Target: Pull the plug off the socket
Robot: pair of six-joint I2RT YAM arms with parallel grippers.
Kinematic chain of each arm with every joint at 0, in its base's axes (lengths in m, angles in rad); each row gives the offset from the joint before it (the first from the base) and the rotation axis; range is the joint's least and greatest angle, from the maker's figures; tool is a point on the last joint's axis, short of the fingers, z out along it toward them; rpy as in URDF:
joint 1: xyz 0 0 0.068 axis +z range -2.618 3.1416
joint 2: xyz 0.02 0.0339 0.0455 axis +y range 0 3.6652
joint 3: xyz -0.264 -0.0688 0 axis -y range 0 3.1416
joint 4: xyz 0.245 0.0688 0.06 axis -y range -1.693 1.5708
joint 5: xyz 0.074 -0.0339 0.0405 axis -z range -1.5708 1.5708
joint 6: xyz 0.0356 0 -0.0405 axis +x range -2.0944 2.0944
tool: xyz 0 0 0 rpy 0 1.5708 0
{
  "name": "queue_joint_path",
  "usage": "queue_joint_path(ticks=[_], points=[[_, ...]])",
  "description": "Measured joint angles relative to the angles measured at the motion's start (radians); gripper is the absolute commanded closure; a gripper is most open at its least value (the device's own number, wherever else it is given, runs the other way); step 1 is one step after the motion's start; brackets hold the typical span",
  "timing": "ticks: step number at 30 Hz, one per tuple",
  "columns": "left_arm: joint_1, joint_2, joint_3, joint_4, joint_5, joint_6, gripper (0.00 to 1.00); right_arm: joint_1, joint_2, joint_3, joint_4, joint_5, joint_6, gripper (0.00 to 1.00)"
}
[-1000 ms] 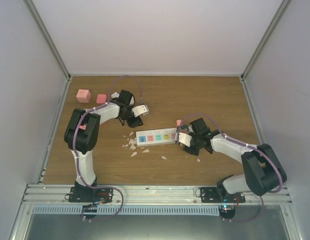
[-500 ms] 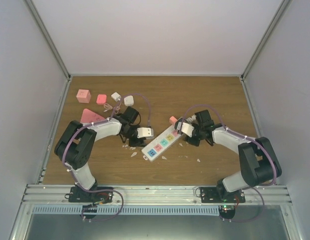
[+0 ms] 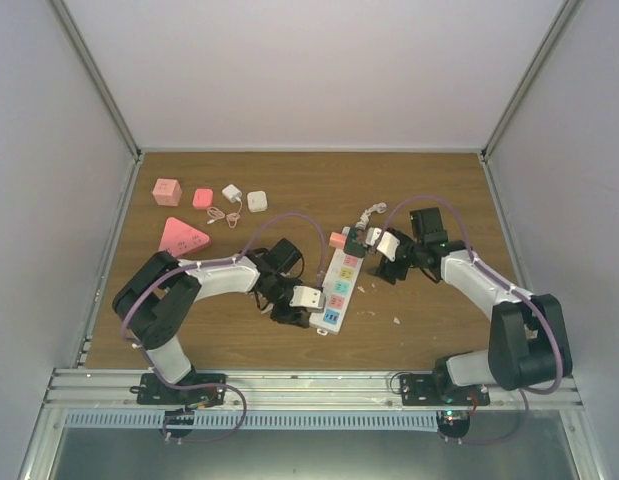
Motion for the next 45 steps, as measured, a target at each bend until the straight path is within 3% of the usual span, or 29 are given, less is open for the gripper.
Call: queue_joint_path(ticks=[3, 7, 12, 22, 37, 45], points=[[0.011, -0.029, -0.004, -0.001, 0.034, 0.000, 0.39, -0.013, -0.015, 0.037, -0.024, -0.024, 0.006, 0.01], [0.052, -0.086, -0.003, 0.011, 0.090, -0.009, 0.16, -0.021, 0.007, 0.114, -0.034, -0.040, 0.018, 0.00], [0.151, -0.145, -0.003, 0.064, 0.119, -0.069, 0.01, -0.021, 0.103, 0.210, -0.042, -0.055, 0.037, 0.00], [0.312, -0.249, -0.003, 0.205, 0.129, -0.199, 0.01, 0.003, 0.231, 0.267, -0.098, -0.091, 0.041, 0.07], [0.367, -0.250, -0.003, 0.239, 0.193, -0.176, 0.01, 0.043, 0.326, 0.330, -0.098, -0.097, 0.030, 0.51], [0.370, -0.209, -0.003, 0.200, 0.234, -0.092, 0.20, 0.100, 0.325, 0.327, -0.102, -0.115, 0.013, 0.56]])
